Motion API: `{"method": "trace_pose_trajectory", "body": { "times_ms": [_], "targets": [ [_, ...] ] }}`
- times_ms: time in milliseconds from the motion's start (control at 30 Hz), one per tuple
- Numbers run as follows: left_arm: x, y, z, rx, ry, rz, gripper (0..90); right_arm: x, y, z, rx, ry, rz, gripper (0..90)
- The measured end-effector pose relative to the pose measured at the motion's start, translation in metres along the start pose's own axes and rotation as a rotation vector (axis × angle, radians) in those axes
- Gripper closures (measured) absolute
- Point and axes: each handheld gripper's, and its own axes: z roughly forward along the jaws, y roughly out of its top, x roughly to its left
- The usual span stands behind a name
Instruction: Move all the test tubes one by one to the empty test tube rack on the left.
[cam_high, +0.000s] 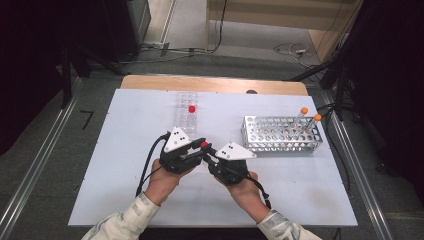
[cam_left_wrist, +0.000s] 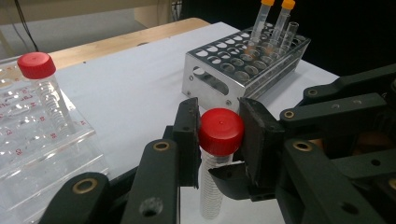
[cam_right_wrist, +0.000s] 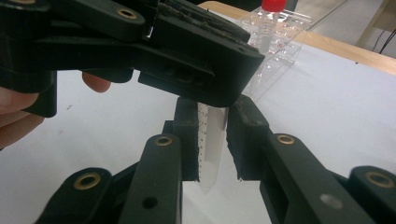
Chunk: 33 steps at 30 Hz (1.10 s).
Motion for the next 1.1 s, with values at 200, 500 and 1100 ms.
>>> {"method": "trace_pose_trajectory", "body": {
  "times_ms": [200, 500, 1100],
  "targets": [
    [-0.001, 0.002, 0.000, 0.000, 0.008, 0.011, 69.9, -0.002, 0.000, -0.002, -0.005, 0.006, -0.001, 66.9],
    [0.015, 0.014, -0.006, -0.032, 0.041, -0.020, 70.0, -0.018, 0.003, -0.019, -0.001, 0.039, 0.016, 28.5],
    [0.052, 0.064, 0.001, -0.045, 0.146, -0.049, 69.9, -0.058, -0.016, -0.048, 0.020, -0.031, 0.072, 25.2]
  ]
}}
